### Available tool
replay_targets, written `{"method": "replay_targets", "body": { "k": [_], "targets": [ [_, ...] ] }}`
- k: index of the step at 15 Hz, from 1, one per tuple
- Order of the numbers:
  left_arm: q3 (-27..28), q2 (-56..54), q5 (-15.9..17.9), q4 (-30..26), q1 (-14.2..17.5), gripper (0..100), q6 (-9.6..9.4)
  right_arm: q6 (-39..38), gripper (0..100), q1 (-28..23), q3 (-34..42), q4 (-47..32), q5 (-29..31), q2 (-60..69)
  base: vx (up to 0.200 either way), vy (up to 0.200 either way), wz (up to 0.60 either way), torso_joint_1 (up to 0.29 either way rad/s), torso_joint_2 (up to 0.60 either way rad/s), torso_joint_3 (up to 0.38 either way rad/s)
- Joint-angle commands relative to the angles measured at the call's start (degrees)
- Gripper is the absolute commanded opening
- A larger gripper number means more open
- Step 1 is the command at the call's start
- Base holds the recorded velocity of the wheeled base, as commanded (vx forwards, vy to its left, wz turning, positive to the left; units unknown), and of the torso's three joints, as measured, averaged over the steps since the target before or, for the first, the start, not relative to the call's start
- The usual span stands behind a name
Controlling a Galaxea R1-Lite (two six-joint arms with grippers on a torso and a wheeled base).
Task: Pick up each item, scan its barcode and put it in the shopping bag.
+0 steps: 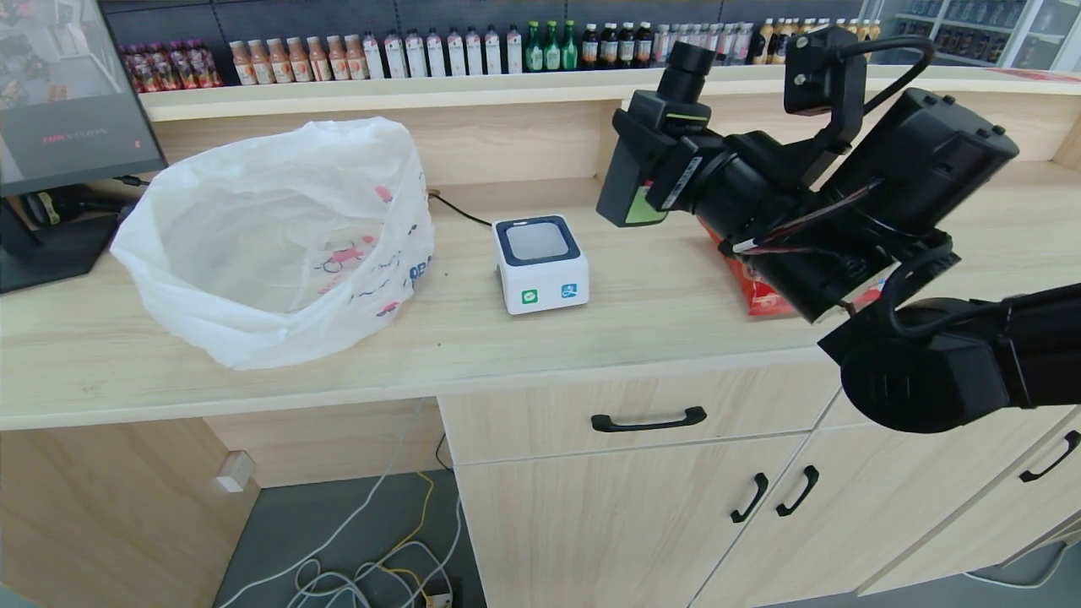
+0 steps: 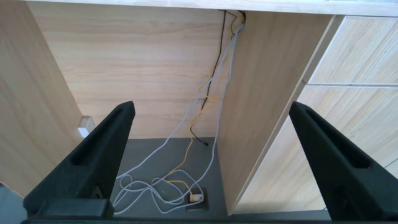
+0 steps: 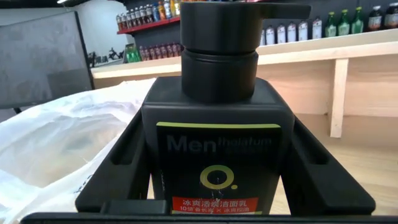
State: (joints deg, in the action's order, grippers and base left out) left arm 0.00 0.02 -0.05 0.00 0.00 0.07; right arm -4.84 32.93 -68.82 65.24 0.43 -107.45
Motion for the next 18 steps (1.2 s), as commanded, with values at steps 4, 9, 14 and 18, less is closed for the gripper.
{"method": "replay_targets", "body": {
  "k": [4,9,14,18],
  "targets": [
    [0.0,0.0,0.0,0.0,0.0,100,0.01,5.1,0,0.3,0.2,0.1,1.1,1.6,0.000,0.000,0.00,0.000,0.00,0.000],
    [0.0,0.0,0.0,0.0,0.0,100,-0.07,8.6,0,0.3,0.8,0.4,6.8,1.5,0.000,0.000,0.00,0.000,0.00,0.000],
    [0.0,0.0,0.0,0.0,-0.1,100,-0.16,3.5,0,0.2,4.0,1.4,5.6,1.7,0.000,0.000,0.00,0.000,0.00,0.000],
    [0.0,0.0,0.0,-0.1,-0.1,100,-0.16,1.7,0,-0.2,5.3,2.3,2.5,0.9,0.000,0.200,0.00,0.002,0.00,0.000]
  ]
}}
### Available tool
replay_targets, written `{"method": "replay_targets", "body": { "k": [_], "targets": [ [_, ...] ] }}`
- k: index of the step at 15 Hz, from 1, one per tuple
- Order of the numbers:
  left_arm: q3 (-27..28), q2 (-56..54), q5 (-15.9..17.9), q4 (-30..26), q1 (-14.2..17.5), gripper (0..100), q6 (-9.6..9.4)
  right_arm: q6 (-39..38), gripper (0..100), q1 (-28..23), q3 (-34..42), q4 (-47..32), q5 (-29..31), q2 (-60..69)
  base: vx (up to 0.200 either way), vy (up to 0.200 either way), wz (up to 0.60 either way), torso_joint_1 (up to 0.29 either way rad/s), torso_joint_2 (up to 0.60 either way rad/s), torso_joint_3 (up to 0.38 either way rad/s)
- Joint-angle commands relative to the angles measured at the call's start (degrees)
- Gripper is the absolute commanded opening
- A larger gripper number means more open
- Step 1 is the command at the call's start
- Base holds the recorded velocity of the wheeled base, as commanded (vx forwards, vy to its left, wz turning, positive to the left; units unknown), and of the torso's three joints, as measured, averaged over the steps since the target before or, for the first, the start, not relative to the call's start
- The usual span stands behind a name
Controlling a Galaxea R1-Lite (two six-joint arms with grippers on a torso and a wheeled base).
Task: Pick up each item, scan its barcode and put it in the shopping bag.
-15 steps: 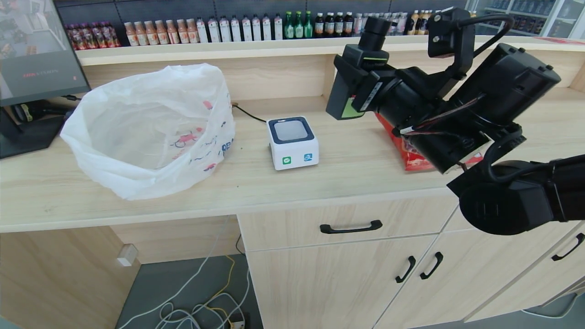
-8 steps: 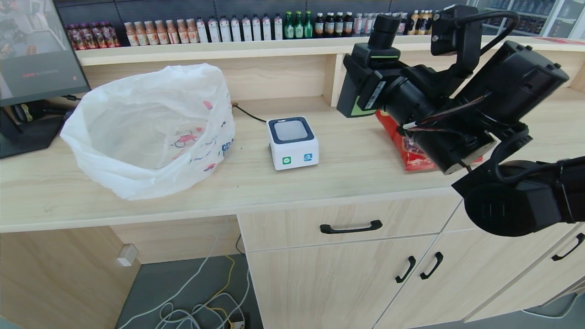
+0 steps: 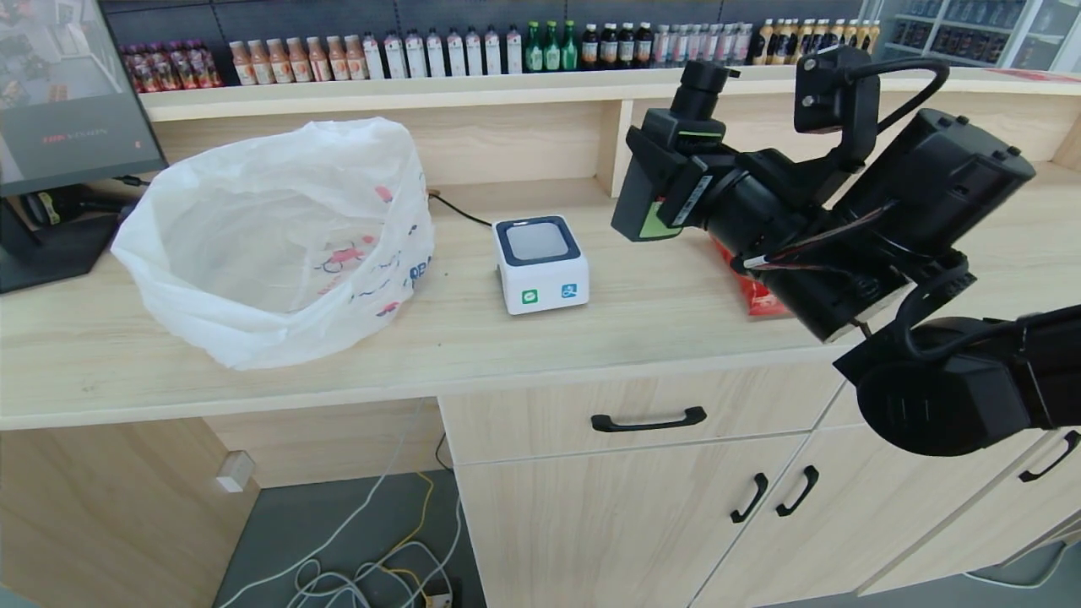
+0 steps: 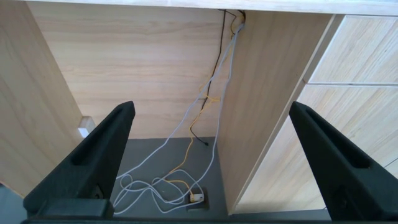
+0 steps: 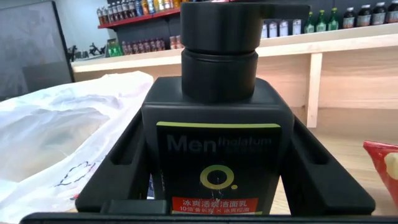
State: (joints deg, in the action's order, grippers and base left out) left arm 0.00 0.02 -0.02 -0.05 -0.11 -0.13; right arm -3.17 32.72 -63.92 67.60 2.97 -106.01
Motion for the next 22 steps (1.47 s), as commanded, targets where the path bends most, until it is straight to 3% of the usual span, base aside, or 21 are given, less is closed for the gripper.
{"method": "replay_targets", "body": {
  "k": [1,4,11,14,22],
  "targets": [
    [0.0,0.0,-0.1,0.0,0.0,100,-0.04,-0.9,0,0.4,0.7,1.1,0.0,-1.0,0.000,0.200,0.00,0.002,0.00,0.002],
    [0.0,0.0,-0.1,0.0,0.0,100,0.13,-0.9,0,0.4,0.9,2.2,0.1,-1.1,0.000,0.200,0.00,0.005,0.00,0.004],
    [0.0,0.0,-0.1,0.0,0.0,100,0.13,1.3,0,2.1,0.6,-1.7,1.1,2.4,0.000,0.000,0.00,0.000,0.00,0.000],
    [0.0,0.0,-0.1,0.0,0.0,100,0.05,5.0,0,2.4,-1.1,-10.6,1.2,5.6,0.000,0.000,0.00,0.000,0.00,0.000],
    [0.0,0.0,-0.1,0.0,0.0,100,0.05,5.5,0,6.9,-16.0,-32.8,6.5,4.8,0.000,0.000,0.00,0.000,0.00,0.000]
  ]
}}
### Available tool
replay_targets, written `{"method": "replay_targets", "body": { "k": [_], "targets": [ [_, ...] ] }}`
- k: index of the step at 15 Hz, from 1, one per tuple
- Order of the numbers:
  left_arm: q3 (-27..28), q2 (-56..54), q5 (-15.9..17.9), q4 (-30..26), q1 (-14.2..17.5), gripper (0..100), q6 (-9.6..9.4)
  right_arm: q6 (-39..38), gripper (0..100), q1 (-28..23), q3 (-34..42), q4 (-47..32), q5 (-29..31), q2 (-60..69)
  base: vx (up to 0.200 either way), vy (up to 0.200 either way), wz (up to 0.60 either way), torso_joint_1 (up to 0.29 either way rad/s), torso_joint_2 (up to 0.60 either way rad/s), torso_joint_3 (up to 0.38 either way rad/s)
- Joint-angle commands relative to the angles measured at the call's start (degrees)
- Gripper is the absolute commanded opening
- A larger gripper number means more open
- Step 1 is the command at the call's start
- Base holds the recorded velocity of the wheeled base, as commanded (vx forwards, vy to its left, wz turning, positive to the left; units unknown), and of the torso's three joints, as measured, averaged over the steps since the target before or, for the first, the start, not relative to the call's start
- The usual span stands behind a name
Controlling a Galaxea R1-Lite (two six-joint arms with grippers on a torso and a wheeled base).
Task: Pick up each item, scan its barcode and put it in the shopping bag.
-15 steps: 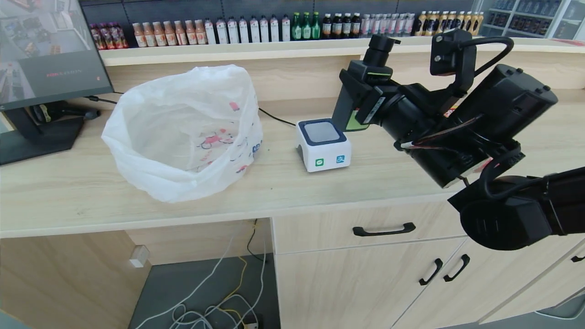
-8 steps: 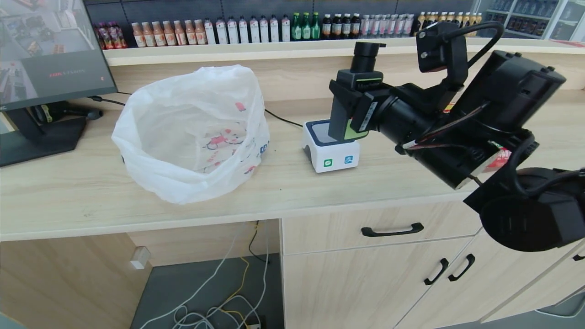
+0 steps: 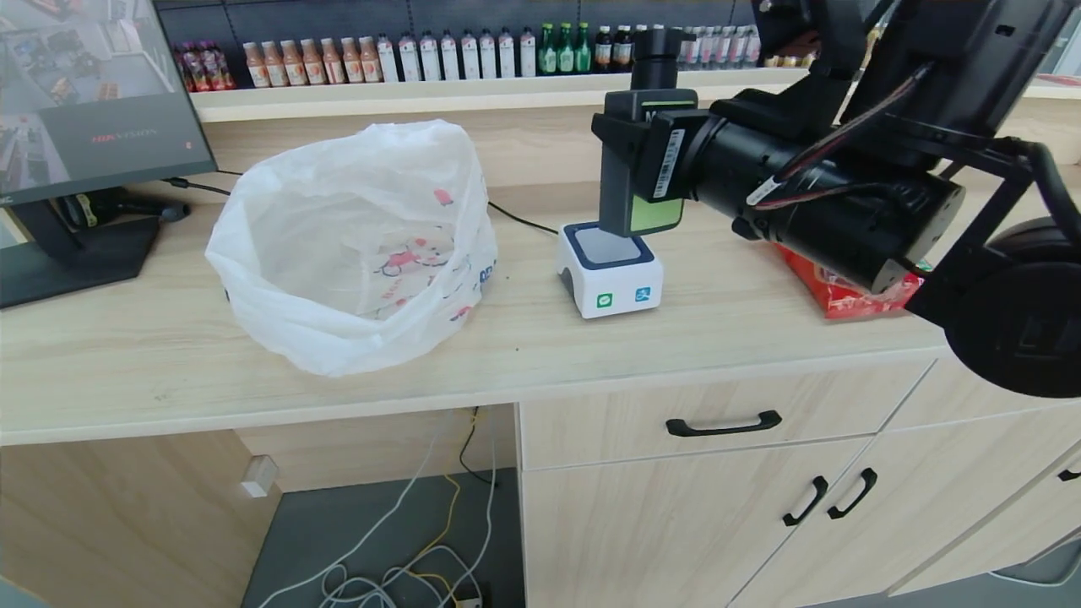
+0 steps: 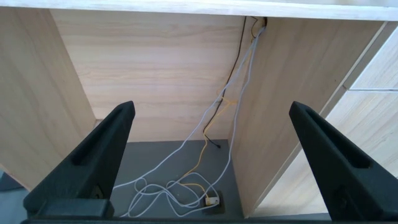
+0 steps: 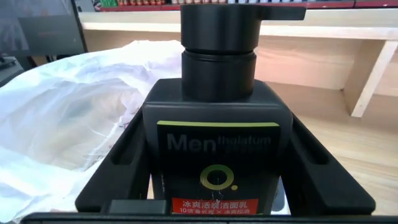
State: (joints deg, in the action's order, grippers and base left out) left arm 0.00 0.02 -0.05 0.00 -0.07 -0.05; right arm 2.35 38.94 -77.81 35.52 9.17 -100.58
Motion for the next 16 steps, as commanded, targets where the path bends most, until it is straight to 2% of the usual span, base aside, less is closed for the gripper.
{"method": "replay_targets", "body": {
  "k": [1,5,10,12,13,14,16],
  "targets": [
    [0.0,0.0,0.0,0.0,0.0,100,-0.04,-0.1,0,0.7,-3.3,-1.7,0.9,-1.2,0.000,0.000,0.00,0.000,0.00,0.000],
    [0.0,0.0,0.0,0.0,0.0,100,0.05,-1.7,0,0.5,-6.9,-5.1,2.6,-3.6,0.000,0.000,0.00,0.000,0.00,0.000],
    [0.0,0.0,0.0,0.0,0.0,100,0.05,-6.2,0,0.3,-12.3,-17.9,5.5,-3.7,0.000,0.000,0.00,0.000,0.00,0.000],
    [0.0,0.0,0.0,0.0,0.0,100,-0.04,-8.5,0,-1.4,-18.7,-23.0,5.5,-6.0,0.000,0.000,0.00,0.000,0.00,0.000],
    [0.0,0.0,0.0,0.0,0.1,100,-0.04,-8.5,0,-1.5,-19.1,-23.3,5.5,-6.2,0.000,0.000,0.00,0.000,0.00,0.000],
    [0.0,0.0,0.0,0.0,0.0,100,0.05,-8.5,0,-2.7,-23.4,-26.3,5.5,-8.0,0.000,0.000,0.00,0.000,0.00,0.000],
    [0.0,0.0,0.0,0.0,0.0,100,-0.04,-8.8,0,-3.6,-26.6,-29.4,5.3,-9.4,0.000,0.000,0.00,0.000,0.00,0.000]
  ]
}}
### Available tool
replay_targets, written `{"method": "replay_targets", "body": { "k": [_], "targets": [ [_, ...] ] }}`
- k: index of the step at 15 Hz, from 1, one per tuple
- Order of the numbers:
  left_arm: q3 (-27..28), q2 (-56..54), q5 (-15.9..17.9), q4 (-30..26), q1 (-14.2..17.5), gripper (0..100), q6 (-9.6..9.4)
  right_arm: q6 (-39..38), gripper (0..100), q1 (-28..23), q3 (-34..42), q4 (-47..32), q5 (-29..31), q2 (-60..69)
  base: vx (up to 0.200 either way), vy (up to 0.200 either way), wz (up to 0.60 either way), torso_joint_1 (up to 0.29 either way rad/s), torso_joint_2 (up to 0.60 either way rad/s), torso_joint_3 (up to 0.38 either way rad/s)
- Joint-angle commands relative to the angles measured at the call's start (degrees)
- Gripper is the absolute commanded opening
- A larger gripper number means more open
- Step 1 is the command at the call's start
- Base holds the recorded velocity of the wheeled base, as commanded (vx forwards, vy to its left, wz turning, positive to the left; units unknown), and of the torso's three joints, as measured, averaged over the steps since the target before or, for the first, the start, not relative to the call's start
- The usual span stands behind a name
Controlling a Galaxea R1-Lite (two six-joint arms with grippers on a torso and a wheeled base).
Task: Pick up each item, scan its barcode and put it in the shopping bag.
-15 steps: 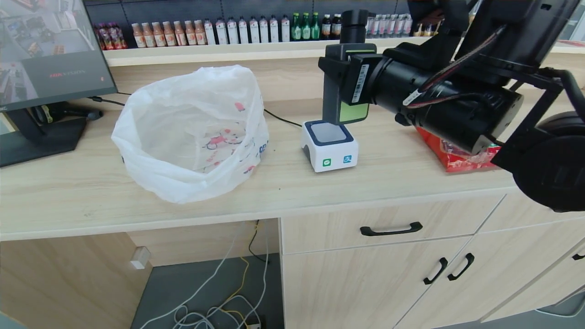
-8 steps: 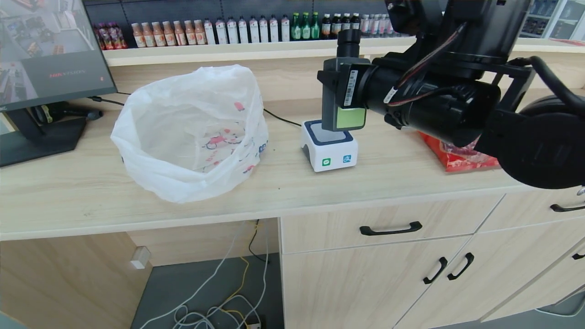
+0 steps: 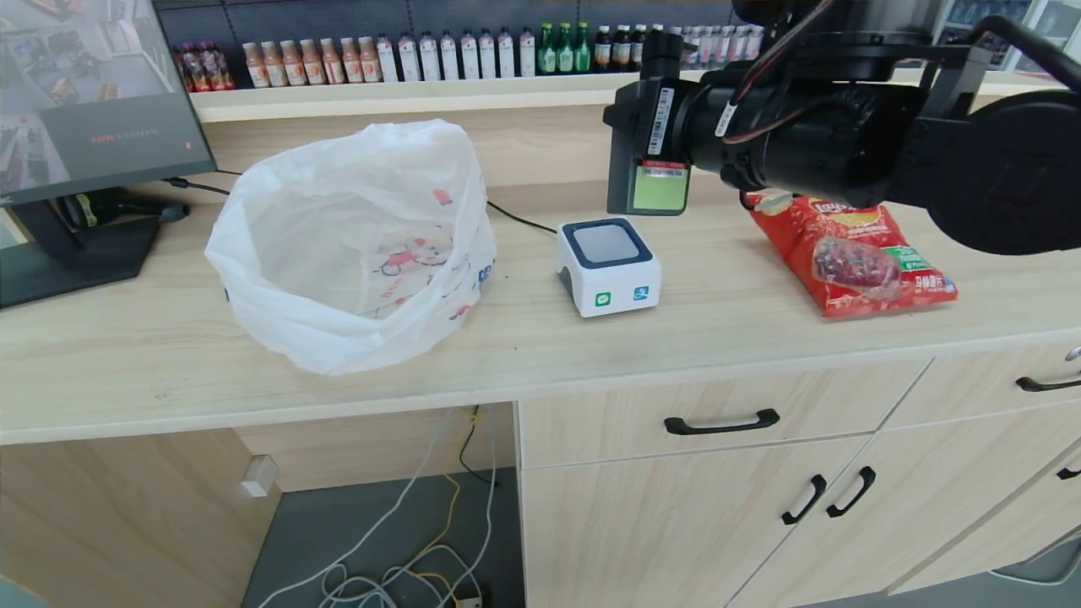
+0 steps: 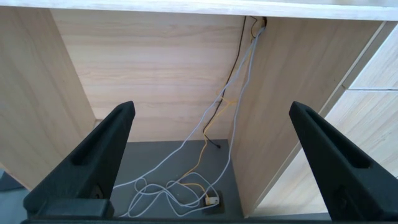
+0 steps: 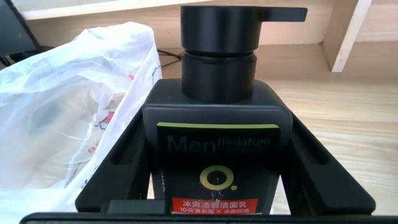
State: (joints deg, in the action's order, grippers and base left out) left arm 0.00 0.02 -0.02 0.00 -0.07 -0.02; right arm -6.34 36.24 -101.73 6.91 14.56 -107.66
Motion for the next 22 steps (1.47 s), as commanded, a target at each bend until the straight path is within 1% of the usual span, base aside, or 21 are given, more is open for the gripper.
{"method": "replay_targets", "body": {
  "k": [1,3,5,8,14,22],
  "targets": [
    [0.0,0.0,-0.1,0.0,0.0,100,0.02,-0.1,0,-1.2,-3.0,-1.4,-0.2,-2.9,0.000,0.000,0.00,0.000,0.00,0.000],
    [0.0,0.0,0.0,0.0,0.0,100,0.02,-0.2,0,-1.5,-3.1,-1.4,-0.3,-3.8,0.000,0.000,0.00,0.000,0.00,0.000],
    [0.0,0.0,-0.1,0.0,0.1,100,0.02,-2.1,0,-1.4,-2.7,-1.4,-0.1,-4.7,0.000,0.000,0.00,0.000,0.00,0.000],
    [0.0,0.0,-0.1,0.0,0.0,100,0.02,-2.5,0,-1.4,-2.7,-1.0,0.1,-6.1,0.000,0.000,0.00,0.000,0.00,0.000],
    [0.0,0.0,0.0,0.0,0.0,100,0.02,-6.1,0,-1.4,-2.5,-0.9,0.1,-7.0,0.000,0.000,0.00,0.000,0.00,0.000],
    [0.0,0.0,0.0,0.0,0.0,100,0.02,-7.5,0,-1.5,-2.0,-0.8,0.2,-8.0,0.000,0.000,0.00,0.000,0.00,0.000]
  ]
}}
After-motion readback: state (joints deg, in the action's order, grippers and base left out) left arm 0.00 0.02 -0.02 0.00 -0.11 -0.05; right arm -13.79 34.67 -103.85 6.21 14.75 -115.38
